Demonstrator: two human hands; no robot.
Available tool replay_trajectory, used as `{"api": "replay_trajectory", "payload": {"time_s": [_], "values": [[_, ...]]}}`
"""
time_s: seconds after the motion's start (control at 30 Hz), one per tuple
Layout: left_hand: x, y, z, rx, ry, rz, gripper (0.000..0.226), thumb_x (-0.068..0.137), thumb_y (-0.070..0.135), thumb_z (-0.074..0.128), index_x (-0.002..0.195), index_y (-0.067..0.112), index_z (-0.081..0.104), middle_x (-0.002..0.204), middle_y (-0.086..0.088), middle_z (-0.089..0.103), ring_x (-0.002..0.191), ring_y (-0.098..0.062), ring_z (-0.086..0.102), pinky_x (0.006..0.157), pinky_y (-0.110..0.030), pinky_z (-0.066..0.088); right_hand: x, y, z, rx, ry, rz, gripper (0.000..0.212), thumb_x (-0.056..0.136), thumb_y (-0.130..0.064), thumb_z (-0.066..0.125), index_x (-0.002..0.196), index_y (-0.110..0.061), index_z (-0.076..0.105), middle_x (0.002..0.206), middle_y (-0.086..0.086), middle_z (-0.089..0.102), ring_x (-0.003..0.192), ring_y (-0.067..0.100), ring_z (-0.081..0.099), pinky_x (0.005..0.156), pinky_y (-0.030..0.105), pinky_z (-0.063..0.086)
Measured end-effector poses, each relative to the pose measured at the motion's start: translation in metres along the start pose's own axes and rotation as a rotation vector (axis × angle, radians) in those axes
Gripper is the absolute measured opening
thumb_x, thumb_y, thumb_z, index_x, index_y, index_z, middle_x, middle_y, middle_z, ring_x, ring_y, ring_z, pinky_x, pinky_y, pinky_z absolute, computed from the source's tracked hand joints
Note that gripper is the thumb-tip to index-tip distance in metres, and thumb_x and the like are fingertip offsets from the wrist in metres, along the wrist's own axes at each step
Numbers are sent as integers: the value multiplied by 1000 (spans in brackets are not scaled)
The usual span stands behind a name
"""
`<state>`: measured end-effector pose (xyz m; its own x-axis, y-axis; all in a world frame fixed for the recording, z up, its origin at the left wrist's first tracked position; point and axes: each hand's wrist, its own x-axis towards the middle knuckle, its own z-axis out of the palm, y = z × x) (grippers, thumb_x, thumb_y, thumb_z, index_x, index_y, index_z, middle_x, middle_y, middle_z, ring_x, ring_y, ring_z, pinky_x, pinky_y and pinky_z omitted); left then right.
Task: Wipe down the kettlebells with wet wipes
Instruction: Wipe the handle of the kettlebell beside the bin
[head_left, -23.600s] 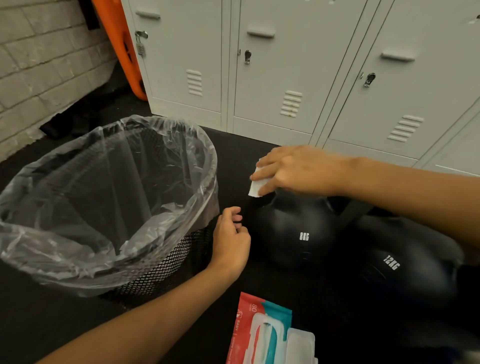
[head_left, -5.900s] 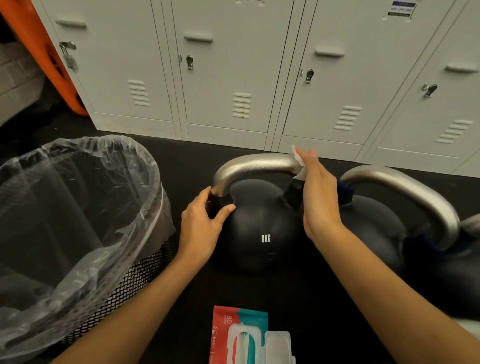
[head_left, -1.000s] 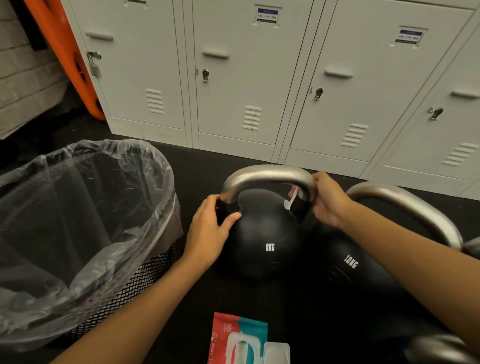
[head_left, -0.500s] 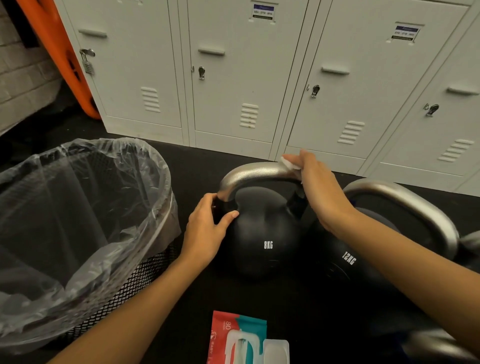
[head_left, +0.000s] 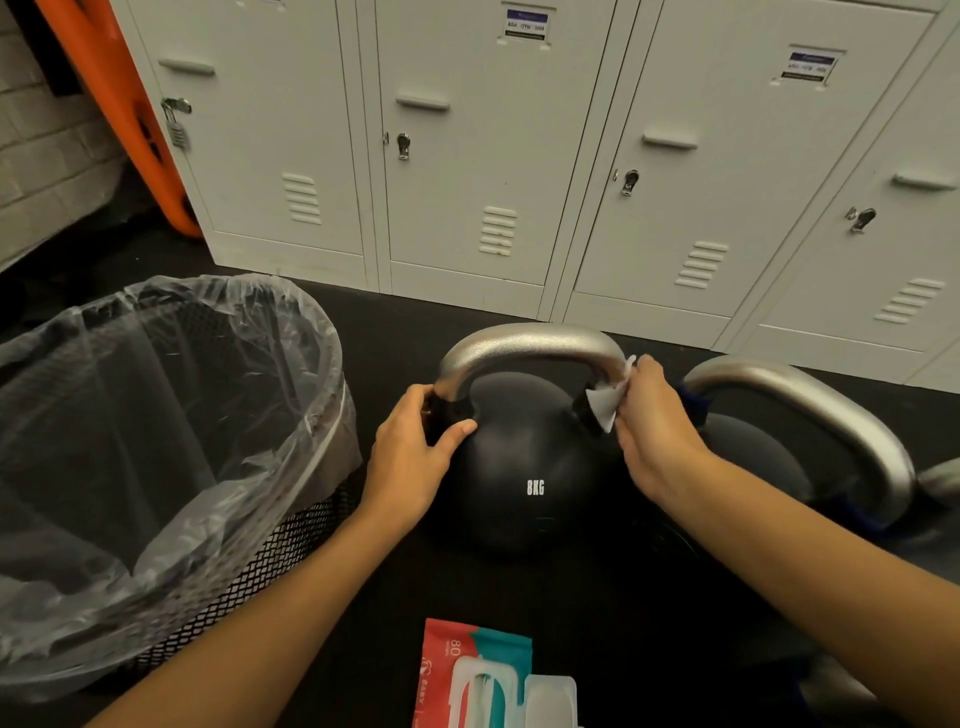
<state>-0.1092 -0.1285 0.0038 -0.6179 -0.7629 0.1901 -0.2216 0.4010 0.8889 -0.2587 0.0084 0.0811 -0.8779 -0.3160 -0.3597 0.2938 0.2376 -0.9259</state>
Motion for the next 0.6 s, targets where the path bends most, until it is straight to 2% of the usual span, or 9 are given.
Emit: {"api": "replay_trajectory", "payload": {"time_s": [0.07, 0.1, 0.17, 0.2, 0.27, 0.33, 0.43, 0.5, 0.6], "values": [[0, -1, 1, -2, -2, -4, 34, 81, 32, 73, 109, 29, 54, 108, 10, 62, 102, -6, 58, 89, -30, 49, -18, -3, 3, -227, 14, -234, 51, 103, -49, 24, 135, -19, 50, 135, 4, 54, 124, 23, 47, 110, 37, 31], [0, -1, 1, -4, 1, -5, 34, 81, 32, 73, 109, 29, 54, 108, 10, 62, 102, -6, 58, 89, -30, 50, -28, -2, 4, -343, -28, -407, 53, 104, -51, 23, 140, -20, 45, 144, 3, 48, 134, 24, 42, 116, 39, 26], [0, -1, 1, -12, 13, 1, 34, 80, 31, 74, 108, 30, 54, 107, 10, 63, 101, -6, 59, 88, -30, 50, -45, 2, 12, -592, -200, -724, 57, 103, -50, 20, 156, -28, 22, 163, -13, 14, 151, 8, 9, 123, 29, 3], [0, -1, 1, -13, 13, 5, 34, 80, 31, 74, 109, 30, 54, 107, 10, 63, 101, -6, 59, 88, -30, 50, -48, 5, 17, -724, -256, -826, 60, 102, -50, 19, 157, -30, 6, 161, -20, -6, 149, 0, -9, 119, 22, -8], [0, -1, 0, 0, -6, 6, 35, 81, 31, 73, 110, 29, 54, 109, 10, 62, 102, -7, 58, 88, -27, 49, -46, 14, 26, -884, -235, -914, 63, 101, -52, 16, 155, -31, -9, 156, -22, -21, 144, -4, -24, 113, 20, -17], [1, 0, 0, 5, -8, 12, 35, 81, 31, 73, 110, 28, 54, 108, 9, 63, 102, -7, 59, 87, -28, 49, -41, 20, 27, -858, -142, -888, 65, 100, -53, 16, 155, -30, -11, 157, -21, -22, 144, -3, -25, 114, 25, -16], [1, -2, -1, 0, 1, 18, 33, 80, 31, 74, 107, 29, 55, 105, 11, 64, 100, -7, 60, 87, -29, 50, -36, 26, 19, -571, -76, -701, 62, 104, -48, 21, 155, -30, -10, 161, -18, -17, 145, -4, -19, 121, 31, -11], [0, -3, -1, -3, 0, 15, 32, 81, 31, 73, 107, 28, 55, 105, 11, 64, 100, -6, 60, 87, -29, 50, -35, 29, 14, -388, -67, -521, 61, 104, -49, 20, 155, -34, -10, 163, -16, -11, 147, -2, -10, 123, 34, -4], [0, -3, -1, 0, -5, 12, 34, 81, 33, 73, 110, 27, 55, 106, 13, 63, 101, -6, 59, 87, -28, 50, -29, 36, 16, -109, -78, -156, 67, 99, -64, 17, 156, -38, -5, 164, -8, 11, 150, 14, 14, 123, 39, 7]]}}
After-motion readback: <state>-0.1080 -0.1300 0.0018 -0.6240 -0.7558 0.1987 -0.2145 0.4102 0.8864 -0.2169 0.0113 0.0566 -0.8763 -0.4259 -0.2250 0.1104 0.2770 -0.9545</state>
